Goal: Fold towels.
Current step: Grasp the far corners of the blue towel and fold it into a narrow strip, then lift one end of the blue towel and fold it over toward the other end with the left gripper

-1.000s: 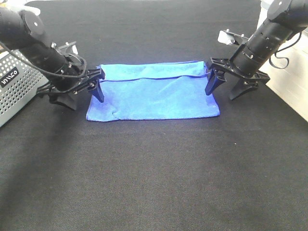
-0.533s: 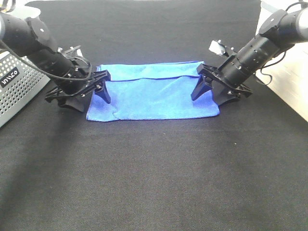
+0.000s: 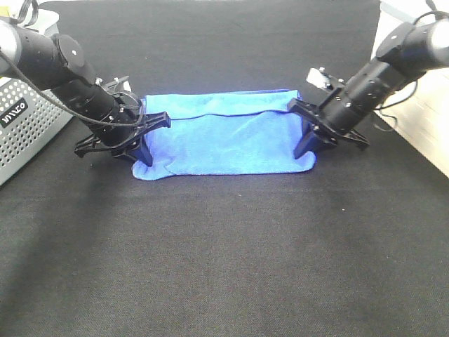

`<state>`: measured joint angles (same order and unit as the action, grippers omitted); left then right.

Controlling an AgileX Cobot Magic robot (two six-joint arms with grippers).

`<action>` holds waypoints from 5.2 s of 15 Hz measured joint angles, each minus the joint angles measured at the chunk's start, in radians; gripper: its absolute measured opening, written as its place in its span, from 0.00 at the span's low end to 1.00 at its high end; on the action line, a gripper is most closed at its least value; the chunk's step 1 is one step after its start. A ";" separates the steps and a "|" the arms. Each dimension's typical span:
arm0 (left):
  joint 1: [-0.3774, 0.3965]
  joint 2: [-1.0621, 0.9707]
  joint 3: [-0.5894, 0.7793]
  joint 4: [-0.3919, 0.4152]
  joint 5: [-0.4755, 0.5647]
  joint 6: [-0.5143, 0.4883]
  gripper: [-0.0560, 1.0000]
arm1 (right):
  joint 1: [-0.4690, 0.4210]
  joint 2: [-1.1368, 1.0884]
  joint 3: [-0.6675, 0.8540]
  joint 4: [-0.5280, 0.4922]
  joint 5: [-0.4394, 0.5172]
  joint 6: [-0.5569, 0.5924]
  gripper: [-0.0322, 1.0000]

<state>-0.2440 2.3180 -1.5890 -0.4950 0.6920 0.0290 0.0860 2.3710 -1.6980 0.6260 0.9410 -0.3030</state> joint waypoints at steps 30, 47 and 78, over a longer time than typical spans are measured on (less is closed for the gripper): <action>0.009 -0.142 0.057 0.109 -0.169 0.056 0.06 | -0.013 -0.102 0.014 -0.073 -0.082 0.027 0.03; 0.051 -0.064 -0.021 0.183 -0.045 -0.089 0.73 | -0.013 -0.097 0.000 -0.131 -0.028 0.080 0.83; -0.098 -0.110 -0.372 0.362 0.335 -0.217 0.12 | -0.013 -0.105 0.000 -0.165 -0.016 0.080 0.83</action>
<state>-0.3420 2.2080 -1.9610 -0.1330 1.0270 -0.1880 0.0730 2.2660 -1.6980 0.4610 0.9250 -0.2230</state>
